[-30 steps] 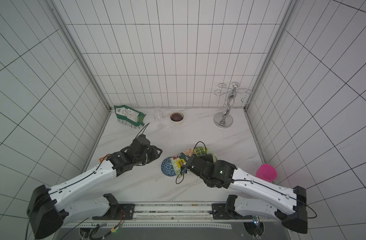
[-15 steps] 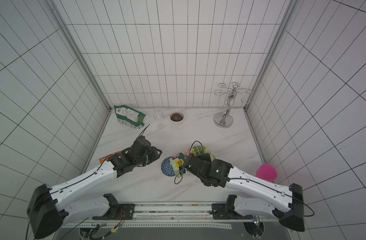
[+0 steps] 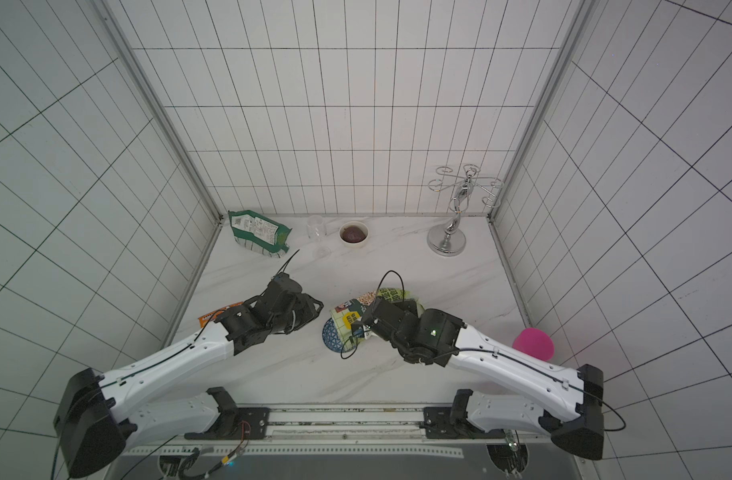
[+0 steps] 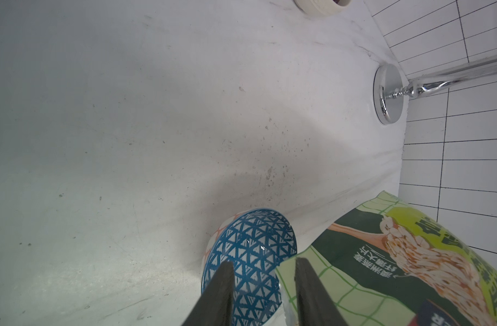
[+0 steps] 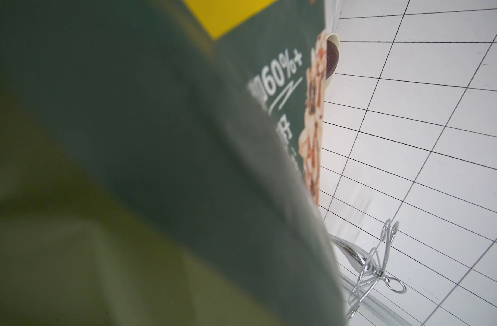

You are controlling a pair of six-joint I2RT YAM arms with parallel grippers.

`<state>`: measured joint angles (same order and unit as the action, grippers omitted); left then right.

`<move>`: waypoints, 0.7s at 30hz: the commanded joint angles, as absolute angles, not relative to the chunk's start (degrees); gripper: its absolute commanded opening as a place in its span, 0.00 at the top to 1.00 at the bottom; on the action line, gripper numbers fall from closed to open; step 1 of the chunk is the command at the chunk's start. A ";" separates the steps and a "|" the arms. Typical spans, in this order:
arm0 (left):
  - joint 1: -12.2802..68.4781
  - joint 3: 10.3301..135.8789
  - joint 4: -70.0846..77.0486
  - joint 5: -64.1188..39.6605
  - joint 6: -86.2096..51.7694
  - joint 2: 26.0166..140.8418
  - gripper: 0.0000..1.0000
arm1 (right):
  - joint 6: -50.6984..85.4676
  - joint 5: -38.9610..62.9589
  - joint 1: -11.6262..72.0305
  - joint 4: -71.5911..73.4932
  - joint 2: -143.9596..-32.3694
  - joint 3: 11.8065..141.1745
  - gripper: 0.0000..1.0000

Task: Pour the oats into the breakfast bowl
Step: Pour the oats into the bowl.

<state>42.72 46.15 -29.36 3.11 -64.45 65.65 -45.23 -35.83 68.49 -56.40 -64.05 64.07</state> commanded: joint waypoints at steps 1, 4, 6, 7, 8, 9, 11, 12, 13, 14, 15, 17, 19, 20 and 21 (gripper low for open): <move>42.98 45.71 -30.48 3.00 -64.45 65.74 0.62 | -41.63 -35.29 66.32 -58.85 -64.43 68.48 1.00; 42.96 46.05 -31.24 3.41 -64.01 65.44 0.61 | -40.44 -31.63 64.56 -62.61 -66.00 71.82 1.00; 42.91 46.14 -31.44 3.95 -63.69 65.03 0.61 | -39.90 -30.35 63.57 -65.12 -67.13 74.32 1.00; 42.89 46.14 -31.46 4.03 -63.51 64.80 0.61 | -39.70 -29.48 63.15 -66.63 -67.65 75.59 1.00; 42.91 46.10 -31.40 3.99 -63.04 64.49 0.61 | -39.27 -27.84 62.44 -68.53 -68.58 77.29 1.00; 42.95 46.06 -31.18 3.99 -62.69 64.33 0.61 | -39.07 -26.65 61.88 -70.10 -69.13 78.78 1.00; 42.89 46.09 -31.03 3.91 -61.74 64.33 0.61 | -38.54 -24.43 60.48 -72.94 -70.29 81.27 1.00; 42.96 46.14 -31.09 3.87 -61.35 64.45 0.61 | -37.46 -23.94 59.95 -74.45 -71.33 82.83 1.00; 42.82 46.10 -31.03 3.82 -61.10 64.55 0.61 | -36.05 -23.53 59.79 -76.91 -72.55 85.42 1.00; 42.81 46.10 -30.84 3.66 -60.96 64.71 0.61 | -35.49 -22.06 59.37 -77.82 -73.37 86.79 1.00; 42.80 45.94 -30.60 3.61 -60.84 64.77 0.62 | -35.79 -20.38 58.78 -77.88 -73.89 86.57 1.00; 42.64 45.84 -29.97 2.97 -60.70 65.17 0.62 | -35.71 -21.86 58.82 -79.63 -74.96 84.64 1.00; 42.54 46.23 -30.09 2.31 -59.98 65.45 0.62 | -33.92 -20.38 59.17 -81.08 -75.92 86.83 1.00; 42.52 46.31 -30.18 2.35 -59.83 65.50 0.62 | -33.86 -18.02 57.98 -79.91 -75.64 87.44 1.00; 42.42 46.24 -30.03 2.40 -59.75 65.48 0.62 | -34.46 -18.47 57.17 -80.13 -75.74 86.90 1.00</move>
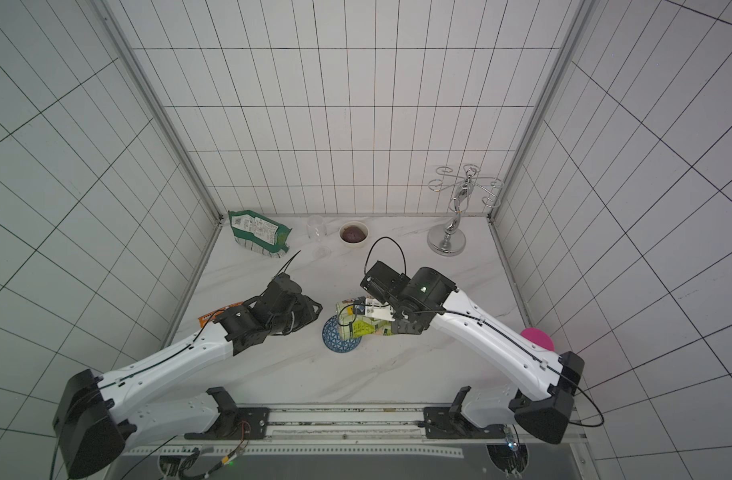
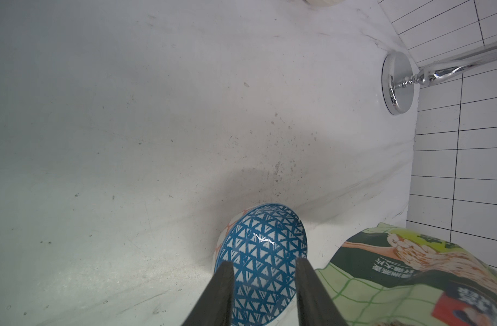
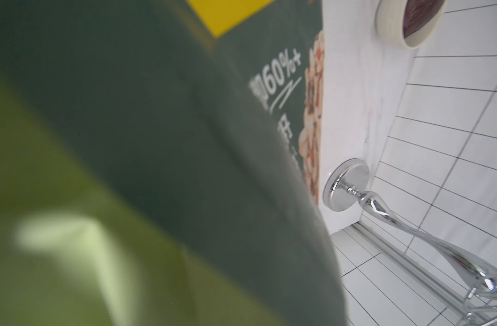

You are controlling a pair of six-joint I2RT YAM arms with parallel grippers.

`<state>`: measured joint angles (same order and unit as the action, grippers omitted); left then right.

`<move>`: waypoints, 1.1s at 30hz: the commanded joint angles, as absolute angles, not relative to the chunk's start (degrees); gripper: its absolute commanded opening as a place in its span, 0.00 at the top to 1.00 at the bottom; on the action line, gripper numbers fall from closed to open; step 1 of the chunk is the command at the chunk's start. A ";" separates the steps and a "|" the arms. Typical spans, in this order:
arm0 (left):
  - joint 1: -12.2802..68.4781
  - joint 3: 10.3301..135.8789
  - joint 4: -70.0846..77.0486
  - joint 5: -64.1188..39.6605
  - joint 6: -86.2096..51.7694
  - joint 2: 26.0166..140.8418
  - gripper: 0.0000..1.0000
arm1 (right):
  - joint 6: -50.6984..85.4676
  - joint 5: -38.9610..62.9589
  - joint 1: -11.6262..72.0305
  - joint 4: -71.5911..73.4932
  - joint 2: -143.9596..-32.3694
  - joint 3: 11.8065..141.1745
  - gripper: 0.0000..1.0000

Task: Pour the oats into the breakfast bowl
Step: Pour the oats into the bowl.

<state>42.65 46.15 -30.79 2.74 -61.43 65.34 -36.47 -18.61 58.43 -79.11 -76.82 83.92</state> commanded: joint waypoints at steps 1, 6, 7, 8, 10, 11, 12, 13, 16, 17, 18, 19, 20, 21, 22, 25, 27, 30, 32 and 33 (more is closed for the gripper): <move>42.29 46.15 -29.86 2.26 -59.64 65.48 0.62 | -34.27 -21.48 58.32 -82.16 -76.75 87.00 1.00; 42.01 45.50 -28.94 1.83 -59.31 65.22 0.62 | -34.28 -24.76 59.43 -82.06 -79.03 88.28 1.00; 41.97 45.10 -28.24 1.73 -59.51 65.22 0.62 | -35.06 -25.06 59.58 -82.01 -79.47 88.62 1.00; 41.89 44.83 -27.82 1.35 -59.49 65.21 0.62 | -35.79 -26.92 60.34 -82.09 -80.12 88.74 1.00; 41.67 44.68 -27.89 1.07 -59.50 65.30 0.61 | -35.69 -30.48 61.92 -83.17 -81.63 89.86 1.00; 41.60 44.59 -27.86 1.06 -59.57 65.30 0.61 | -35.45 -31.35 62.45 -83.81 -82.30 90.37 1.00; 41.58 44.44 -27.82 1.12 -59.59 65.18 0.61 | -35.38 -31.98 62.87 -84.25 -82.77 90.57 1.00; 41.56 44.21 -27.54 1.14 -59.66 65.01 0.61 | -35.34 -32.88 63.11 -84.40 -83.11 90.68 1.00; 41.23 43.66 -27.28 1.06 -59.48 64.78 0.62 | -35.19 -34.58 63.22 -84.82 -83.70 91.35 1.00; 41.02 43.54 -27.26 0.86 -59.31 64.78 0.61 | -35.06 -34.61 63.26 -84.95 -83.80 91.84 1.00; 40.92 43.46 -27.25 0.73 -59.25 64.69 0.61 | -34.92 -34.82 63.59 -85.18 -84.02 92.34 1.00; 40.88 43.30 -27.25 0.71 -59.24 64.69 0.62 | -34.79 -35.38 64.06 -85.51 -84.31 92.70 1.00; 40.86 43.13 -27.17 0.70 -59.24 64.61 0.62 | -34.66 -35.91 64.48 -85.80 -84.74 93.11 1.00; 40.81 42.99 -26.94 0.63 -59.28 64.60 0.62 | -34.54 -36.22 64.85 -85.99 -85.09 93.29 1.00; 40.71 42.84 -26.83 0.57 -59.28 64.59 0.62 | -34.50 -36.39 65.10 -86.15 -85.53 93.47 1.00; 40.64 42.67 -26.72 0.59 -59.20 64.58 0.62 | -34.17 -37.24 65.91 -86.64 -86.85 93.84 1.00; 40.61 42.43 -26.57 0.79 -59.32 64.60 0.62 | -33.94 -37.59 66.48 -86.87 -87.34 94.54 1.00; 40.62 42.12 -26.21 0.62 -59.40 64.60 0.62 | -34.22 -39.23 67.56 -87.47 -87.49 94.51 1.00; 40.61 41.94 -26.08 0.62 -59.49 64.60 0.62 | -33.99 -40.48 67.97 -87.75 -87.58 94.40 1.00; 40.63 41.88 -26.02 0.62 -59.52 64.60 0.62 | -33.78 -40.71 68.09 -87.91 -87.62 94.52 1.00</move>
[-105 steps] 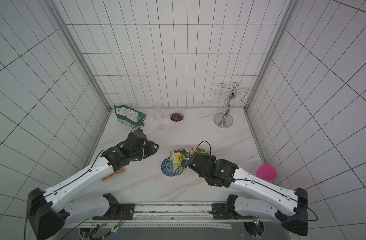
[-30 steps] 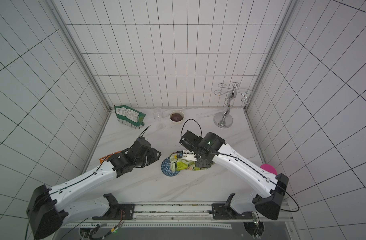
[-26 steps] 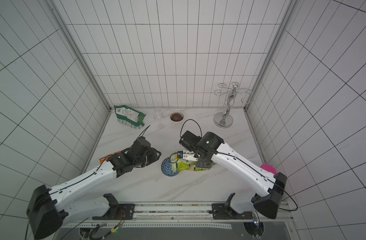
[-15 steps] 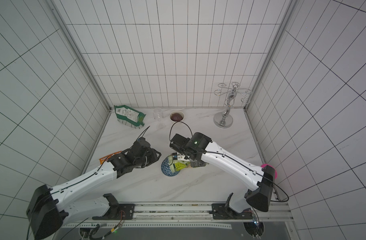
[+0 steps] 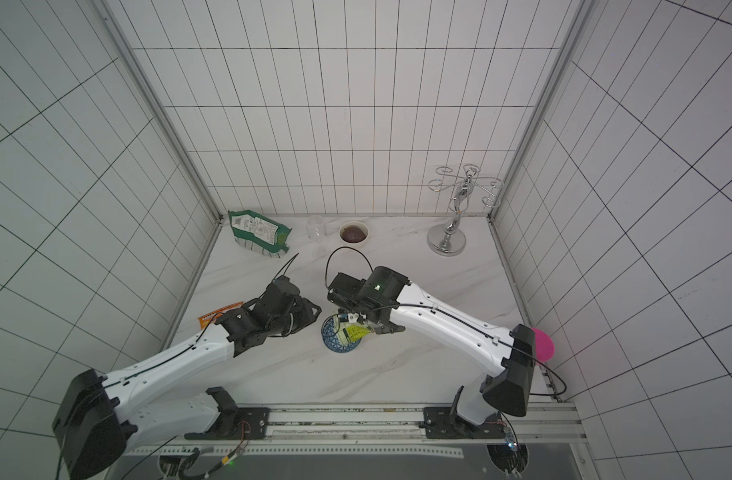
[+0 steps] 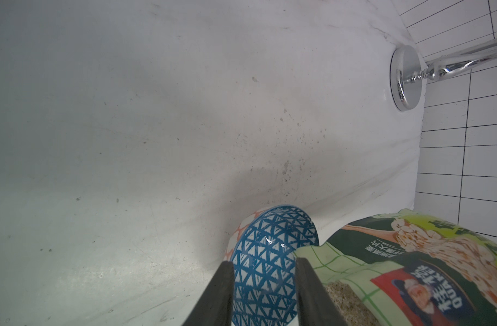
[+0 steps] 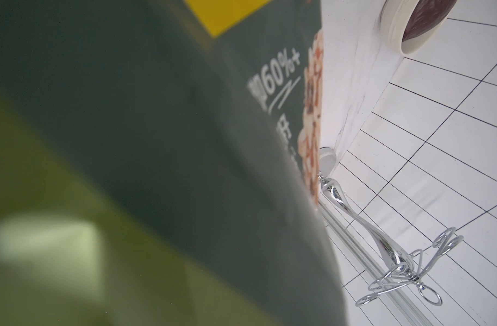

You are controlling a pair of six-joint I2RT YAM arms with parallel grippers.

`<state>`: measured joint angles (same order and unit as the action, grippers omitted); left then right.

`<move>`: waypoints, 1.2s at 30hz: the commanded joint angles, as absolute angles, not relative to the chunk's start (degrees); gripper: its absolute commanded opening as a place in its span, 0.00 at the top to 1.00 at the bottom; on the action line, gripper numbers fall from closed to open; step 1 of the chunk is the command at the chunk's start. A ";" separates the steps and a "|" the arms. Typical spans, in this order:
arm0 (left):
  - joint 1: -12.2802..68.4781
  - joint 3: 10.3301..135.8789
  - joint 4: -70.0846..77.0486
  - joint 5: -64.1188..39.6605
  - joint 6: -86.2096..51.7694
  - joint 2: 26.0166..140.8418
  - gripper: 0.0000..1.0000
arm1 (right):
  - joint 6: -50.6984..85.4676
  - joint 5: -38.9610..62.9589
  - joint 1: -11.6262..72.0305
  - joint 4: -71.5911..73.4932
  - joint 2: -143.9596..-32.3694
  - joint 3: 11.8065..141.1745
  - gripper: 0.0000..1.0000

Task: Pour the oats into the breakfast bowl
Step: Pour the oats into the bowl.

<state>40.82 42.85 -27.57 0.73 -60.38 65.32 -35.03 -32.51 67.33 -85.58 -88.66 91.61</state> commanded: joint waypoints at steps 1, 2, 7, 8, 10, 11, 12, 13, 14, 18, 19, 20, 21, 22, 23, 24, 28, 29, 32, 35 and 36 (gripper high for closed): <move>40.62 41.84 -25.95 0.54 -59.50 64.56 0.62 | -33.57 -40.89 68.35 -88.21 -87.75 94.63 1.00; 40.65 41.84 -25.91 0.55 -59.58 64.57 0.62 | -33.35 -41.25 68.61 -88.70 -87.94 94.73 1.00; 40.61 41.37 -25.60 0.39 -59.70 64.51 0.62 | -33.66 -44.34 69.72 -89.18 -88.36 94.48 1.00; 40.61 41.25 -25.46 0.42 -59.85 64.45 0.62 | -33.73 -44.57 69.95 -89.19 -88.51 94.48 1.00; 40.61 41.05 -25.31 0.29 -59.93 64.34 0.62 | -34.08 -45.23 70.21 -89.04 -88.72 94.48 1.00; 40.60 40.86 -25.19 0.26 -60.08 64.26 0.62 | -34.39 -45.77 70.49 -89.00 -88.90 94.66 1.00; 40.60 40.71 -25.08 0.22 -60.23 64.17 0.62 | -34.49 -45.93 70.73 -88.80 -88.95 94.88 1.00; 40.61 40.56 -25.05 0.28 -60.27 64.16 0.62 | -34.73 -46.07 70.95 -88.58 -88.95 94.95 1.00; 40.61 40.38 -24.95 0.31 -60.25 64.16 0.62 | -35.02 -46.36 71.33 -88.42 -89.01 94.93 1.00; 40.61 39.87 -24.44 0.05 -60.62 64.16 0.62 | -35.58 -47.63 72.03 -87.68 -89.06 94.51 1.00; 40.65 39.78 -24.37 0.04 -60.69 64.20 0.62 | -35.69 -47.76 72.15 -87.67 -89.15 94.49 1.00; 40.62 39.73 -24.30 0.00 -60.72 64.18 0.62 | -35.79 -48.03 72.22 -87.53 -89.20 94.35 1.00; 40.66 39.55 -24.26 0.00 -60.80 64.16 0.62 | -36.06 -48.37 72.45 -87.27 -89.18 94.21 1.00; 40.62 39.41 -24.19 0.00 -60.88 64.15 0.62 | -36.08 -48.34 72.62 -87.22 -89.33 94.26 1.00; 40.61 39.30 -24.19 0.00 -60.91 64.11 0.62 | -36.23 -48.67 72.78 -87.03 -89.38 94.04 1.00; 40.61 39.19 -24.12 0.00 -60.98 64.08 0.62 | -36.58 -49.18 73.04 -86.68 -89.38 93.78 1.00; 40.61 38.68 -23.73 0.00 -61.33 63.74 0.62 | -37.76 -50.65 73.39 -85.50 -89.36 93.16 1.00; 40.61 38.48 -23.59 -0.07 -61.33 63.70 0.62 | -38.02 -50.88 73.50 -85.22 -89.38 92.93 1.00; 40.65 38.26 -23.40 -0.09 -61.52 63.89 0.62 | -38.68 -51.25 73.70 -84.52 -89.46 92.28 1.00; 40.61 38.05 -23.20 -0.15 -61.69 64.06 0.62 | -38.99 -51.66 73.82 -84.30 -89.51 91.87 1.00; 40.63 37.98 -23.14 -0.25 -61.70 64.07 0.62 | -39.03 -51.59 73.83 -84.21 -89.53 91.78 1.00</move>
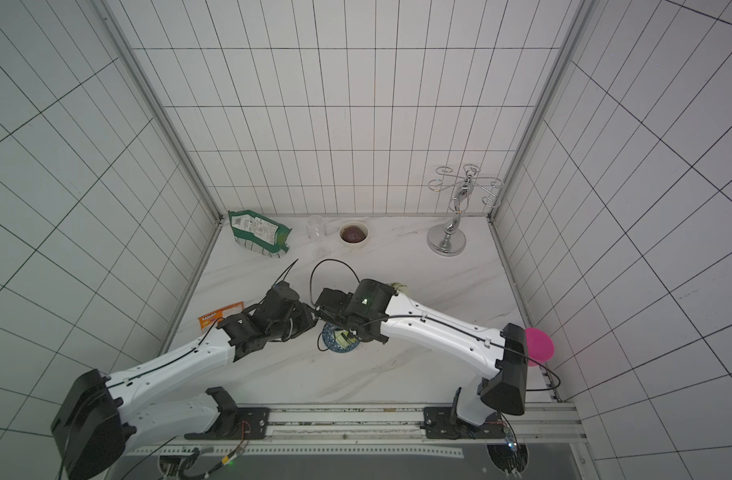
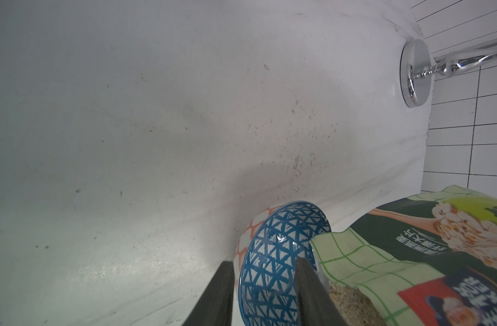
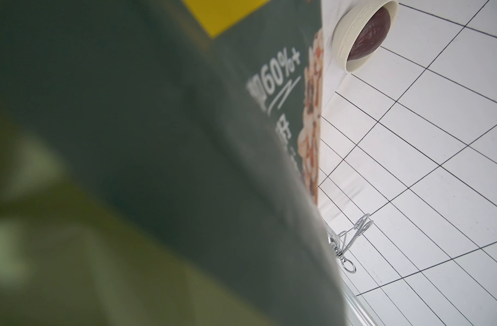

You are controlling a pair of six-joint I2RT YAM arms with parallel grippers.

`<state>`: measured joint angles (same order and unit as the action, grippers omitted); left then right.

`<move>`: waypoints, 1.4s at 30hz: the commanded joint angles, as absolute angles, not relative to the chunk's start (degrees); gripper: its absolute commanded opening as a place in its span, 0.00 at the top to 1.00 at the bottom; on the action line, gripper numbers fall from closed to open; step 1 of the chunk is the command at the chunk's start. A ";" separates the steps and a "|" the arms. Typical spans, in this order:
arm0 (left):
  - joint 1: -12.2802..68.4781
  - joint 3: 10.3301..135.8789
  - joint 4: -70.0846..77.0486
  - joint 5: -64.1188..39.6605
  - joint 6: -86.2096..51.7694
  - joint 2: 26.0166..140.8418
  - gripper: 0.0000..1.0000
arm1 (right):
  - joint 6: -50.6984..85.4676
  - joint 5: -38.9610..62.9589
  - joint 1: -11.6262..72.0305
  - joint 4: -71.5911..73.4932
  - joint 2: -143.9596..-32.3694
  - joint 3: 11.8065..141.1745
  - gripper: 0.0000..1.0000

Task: Pour the oats into the breakfast bowl
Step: Pour the oats into the bowl.

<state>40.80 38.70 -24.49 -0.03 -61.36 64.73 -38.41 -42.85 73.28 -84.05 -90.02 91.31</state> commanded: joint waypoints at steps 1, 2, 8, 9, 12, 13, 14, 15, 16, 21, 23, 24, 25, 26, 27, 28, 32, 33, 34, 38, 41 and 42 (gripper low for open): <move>40.61 37.91 -23.06 -0.26 -61.72 64.07 0.62 | -39.14 -51.59 73.83 -84.16 -89.40 91.56 1.00; 40.65 37.85 -23.03 -0.26 -61.72 64.15 0.62 | -39.26 -51.56 73.89 -84.16 -89.34 91.25 1.00; 40.61 37.62 -22.77 -0.25 -61.87 64.25 0.62 | -39.59 -52.05 74.50 -83.78 -88.77 89.81 1.00; 40.61 37.66 -22.84 -0.19 -61.94 64.23 0.62 | -39.63 -52.17 74.65 -83.72 -88.77 89.57 1.00; 40.61 37.53 -22.68 -0.13 -62.05 64.18 0.62 | -39.99 -52.82 74.88 -83.24 -88.68 88.68 1.00; 40.61 37.51 -22.68 -0.08 -62.05 64.16 0.62 | -40.13 -52.84 74.95 -82.99 -88.64 88.47 1.00; 40.61 37.43 -22.58 -0.04 -62.07 64.16 0.62 | -40.21 -52.82 75.12 -82.88 -88.72 88.42 1.00; 40.62 37.41 -22.54 -0.04 -62.19 64.15 0.62 | -40.29 -52.82 75.21 -82.75 -88.69 88.42 1.00; 40.64 37.38 -22.58 -0.05 -62.21 64.16 0.62 | -40.40 -54.40 75.28 -82.51 -88.76 88.35 1.00; 40.61 37.03 -22.42 -0.07 -62.40 63.90 0.62 | -41.25 -55.70 75.60 -81.66 -89.06 88.01 1.00; 40.62 36.86 -22.33 -0.08 -62.46 63.90 0.62 | -41.62 -56.57 75.67 -81.04 -89.20 87.77 1.00; 40.61 36.83 -22.31 -0.01 -62.46 63.82 0.62 | -41.90 -56.86 75.79 -80.84 -89.23 87.73 1.00; 40.61 36.84 -22.32 -0.06 -62.44 63.81 0.62 | -42.11 -57.01 75.85 -80.56 -89.26 87.64 1.00; 40.61 36.78 -22.32 -0.07 -62.41 63.73 0.62 | -42.29 -57.27 75.85 -80.38 -89.23 87.63 1.00; 40.65 36.78 -22.32 -0.02 -62.48 63.65 0.62 | -42.54 -57.45 75.92 -80.16 -89.27 87.55 1.00; 40.61 36.71 -22.32 0.05 -62.47 63.59 0.62 | -42.76 -57.81 75.98 -79.90 -89.29 87.47 1.00; 40.61 36.59 -22.32 0.17 -62.57 63.62 0.62 | -43.15 -58.52 76.30 -79.39 -89.38 87.03 1.00; 40.61 36.57 -22.32 0.16 -62.68 63.63 0.62 | -43.42 -58.76 76.36 -79.14 -89.24 86.44 1.00; 40.61 36.57 -22.25 0.13 -62.71 63.62 0.62 | -43.50 -58.86 76.37 -79.01 -89.10 86.22 1.00; 40.61 36.48 -22.14 0.04 -62.68 63.58 0.62 | -43.73 -59.48 76.81 -78.76 -88.73 85.84 1.00; 40.61 36.27 -21.85 0.02 -62.84 63.70 0.62 | -43.83 -59.92 77.03 -78.48 -88.60 85.35 1.00; 40.62 36.22 -21.80 0.05 -62.90 63.72 0.62 | -43.84 -60.29 77.07 -78.28 -88.55 85.03 1.00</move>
